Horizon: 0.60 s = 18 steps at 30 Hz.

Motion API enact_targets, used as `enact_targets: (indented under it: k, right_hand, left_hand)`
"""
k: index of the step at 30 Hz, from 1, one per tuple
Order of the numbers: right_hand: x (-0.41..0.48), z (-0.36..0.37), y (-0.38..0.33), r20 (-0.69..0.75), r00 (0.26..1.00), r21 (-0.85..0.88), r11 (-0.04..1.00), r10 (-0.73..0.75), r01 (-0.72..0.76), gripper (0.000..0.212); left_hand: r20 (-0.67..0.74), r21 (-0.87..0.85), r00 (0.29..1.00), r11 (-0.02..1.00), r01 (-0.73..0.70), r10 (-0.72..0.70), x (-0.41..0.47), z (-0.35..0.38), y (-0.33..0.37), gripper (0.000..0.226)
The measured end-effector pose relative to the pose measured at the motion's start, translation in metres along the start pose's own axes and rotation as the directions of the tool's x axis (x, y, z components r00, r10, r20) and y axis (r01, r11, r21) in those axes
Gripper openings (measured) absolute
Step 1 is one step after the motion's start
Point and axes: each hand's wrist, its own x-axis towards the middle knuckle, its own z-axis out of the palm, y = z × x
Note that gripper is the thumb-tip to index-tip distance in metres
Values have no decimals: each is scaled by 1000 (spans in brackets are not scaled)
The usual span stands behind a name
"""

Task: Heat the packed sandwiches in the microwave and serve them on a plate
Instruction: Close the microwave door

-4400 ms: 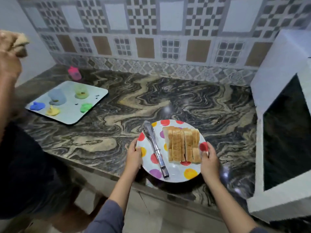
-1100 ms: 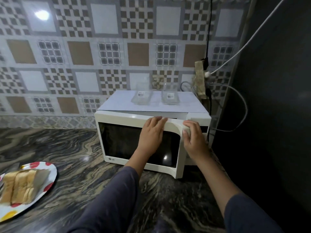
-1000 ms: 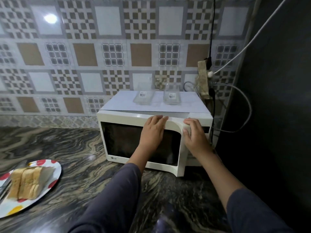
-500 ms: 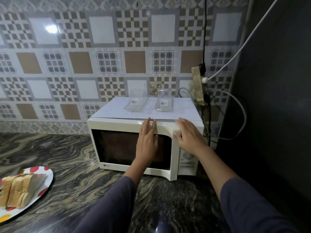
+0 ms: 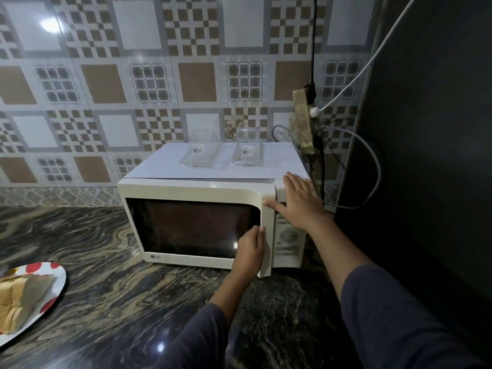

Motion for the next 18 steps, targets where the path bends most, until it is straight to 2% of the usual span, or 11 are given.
enact_targets:
  k: [9,18]
  right_hand:
    - [3,10,-1,-158,987,16,1000,13,-11,81]
    - [7,12,-4,-234,972,-1,1000,25,-25,71]
  left_hand:
    - [12,93,1000,996,5,-6,11,0,2,33]
    - [40,121,999,992,26,-31,20,0,7,29]
